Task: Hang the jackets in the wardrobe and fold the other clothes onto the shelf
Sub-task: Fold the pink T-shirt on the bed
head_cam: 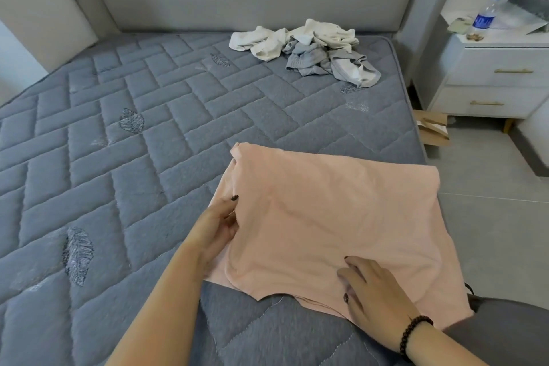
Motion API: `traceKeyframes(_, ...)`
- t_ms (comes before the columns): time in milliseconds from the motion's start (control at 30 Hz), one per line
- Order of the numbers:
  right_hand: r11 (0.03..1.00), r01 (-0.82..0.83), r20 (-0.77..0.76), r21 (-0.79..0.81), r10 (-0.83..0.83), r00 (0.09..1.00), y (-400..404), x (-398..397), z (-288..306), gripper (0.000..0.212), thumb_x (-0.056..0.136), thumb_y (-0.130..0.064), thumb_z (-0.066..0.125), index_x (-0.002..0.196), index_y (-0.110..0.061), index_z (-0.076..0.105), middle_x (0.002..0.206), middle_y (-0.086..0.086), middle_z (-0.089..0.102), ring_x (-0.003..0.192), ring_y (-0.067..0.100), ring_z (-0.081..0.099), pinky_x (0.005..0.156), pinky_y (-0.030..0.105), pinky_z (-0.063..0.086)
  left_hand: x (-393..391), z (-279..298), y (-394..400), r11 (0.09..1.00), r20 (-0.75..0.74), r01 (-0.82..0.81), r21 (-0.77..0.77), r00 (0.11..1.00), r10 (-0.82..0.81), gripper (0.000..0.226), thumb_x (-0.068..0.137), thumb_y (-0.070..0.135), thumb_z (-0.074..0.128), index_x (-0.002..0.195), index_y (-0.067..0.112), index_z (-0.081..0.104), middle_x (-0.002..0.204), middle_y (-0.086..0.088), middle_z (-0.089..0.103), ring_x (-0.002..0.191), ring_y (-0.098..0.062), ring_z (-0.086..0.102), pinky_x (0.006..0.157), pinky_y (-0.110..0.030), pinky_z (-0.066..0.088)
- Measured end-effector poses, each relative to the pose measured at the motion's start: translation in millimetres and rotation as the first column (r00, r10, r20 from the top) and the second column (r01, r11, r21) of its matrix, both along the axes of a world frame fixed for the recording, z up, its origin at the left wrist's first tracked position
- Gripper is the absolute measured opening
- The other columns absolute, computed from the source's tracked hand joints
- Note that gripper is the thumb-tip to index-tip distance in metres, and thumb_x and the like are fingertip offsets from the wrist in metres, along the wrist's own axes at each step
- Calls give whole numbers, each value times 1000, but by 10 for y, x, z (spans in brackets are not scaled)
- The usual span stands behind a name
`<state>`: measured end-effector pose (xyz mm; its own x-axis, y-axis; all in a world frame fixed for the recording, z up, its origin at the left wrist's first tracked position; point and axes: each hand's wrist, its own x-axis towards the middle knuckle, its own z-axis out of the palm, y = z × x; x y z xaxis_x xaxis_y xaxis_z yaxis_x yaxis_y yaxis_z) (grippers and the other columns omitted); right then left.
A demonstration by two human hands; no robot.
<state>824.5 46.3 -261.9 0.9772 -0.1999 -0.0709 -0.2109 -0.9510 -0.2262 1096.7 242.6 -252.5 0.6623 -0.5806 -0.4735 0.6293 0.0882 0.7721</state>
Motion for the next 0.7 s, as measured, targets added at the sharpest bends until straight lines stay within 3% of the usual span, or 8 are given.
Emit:
traceKeyframes(67, 1000, -3, 2, -3, 3, 1000, -1, -5, -5, 44, 48, -21, 87, 88, -24, 70, 102, 1, 67, 84, 17, 68, 63, 24, 54, -7, -27, 0, 995, -81, -25, -93, 997, 17, 34, 90, 18, 61, 120, 4, 62, 110, -9, 68, 102, -22, 64, 96, -38, 52)
traceKeyframes(133, 1000, 2, 11, 5, -2, 1000, -9, -17, -14, 43, 50, -20, 86, 89, -24, 69, 102, 1, 67, 85, 18, 68, 64, 26, 55, -19, -59, -11, 998, -104, -61, -9, 993, 60, 31, 95, 16, 57, 121, -1, 60, 118, -16, 69, 108, -26, 66, 95, -41, 53)
traceKeyframes(267, 999, -4, -32, 47, 5, 999, -24, -26, -68, 35, 85, -24, 59, 119, -23, 59, 135, 3, 49, 120, 25, 51, 93, 33, 44, 38, -113, -27, 831, 272, -181, 526, 962, 37, 38, 90, 28, 69, 115, 2, 60, 112, -18, 68, 92, -31, 69, 77, -44, 59)
traceKeyframes(400, 997, -20, -34, 79, 23, 999, -63, -57, -159, 42, 96, -29, 33, 138, -27, 39, 150, -7, 23, 137, 14, 25, 108, 26, 25, 94, -102, -6, 734, 467, -340, 588, 884, 35, 50, 83, 34, 74, 123, 18, 48, 115, -4, 60, 92, -18, 62, 74, -35, 50)
traceKeyframes(467, 997, -17, -40, 78, 20, 999, -70, -59, -126, 40, 93, -27, 45, 133, -24, 48, 146, -2, 34, 133, 20, 36, 105, 30, 34, 91, -104, -4, 647, 530, -340, 683, 840, -118, 58, 82, 42, 73, 127, 20, 43, 112, -4, 61, 99, -23, 61, 77, -36, 45)
traceKeyframes(533, 997, -3, 0, 80, 3, 1000, -81, -56, -94, 37, 79, -21, 66, 116, -20, 62, 129, 4, 54, 116, 25, 56, 90, 34, 49, 53, -100, -24, 457, 526, -351, 817, 778, -344, 67, 83, 50, 66, 133, 16, 36, 118, -7, 57, 110, -30, 55, 80, -40, 42)
traceKeyframes(600, 993, 14, 6, 118, -14, 1000, -79, -55, -94, 36, 82, -20, 62, 118, -19, 62, 131, 3, 52, 119, 25, 53, 94, 34, 46, -8, -77, -92, 270, 506, -432, 860, 665, -549, 67, 89, 50, 57, 137, 10, 33, 133, -11, 47, 122, -32, 46, 91, -48, 39)
traceKeyframes(700, 982, 64, 23, 180, -69, 997, -131, -48, -199, 44, 94, -26, 45, 138, -20, 45, 148, 1, 33, 136, 20, 33, 110, 29, 29, -72, -2, -320, 308, 565, -534, 788, 427, -707, 61, 96, 40, 47, 145, 9, 27, 148, -12, 33, 136, -32, 32, 108, -51, 29)
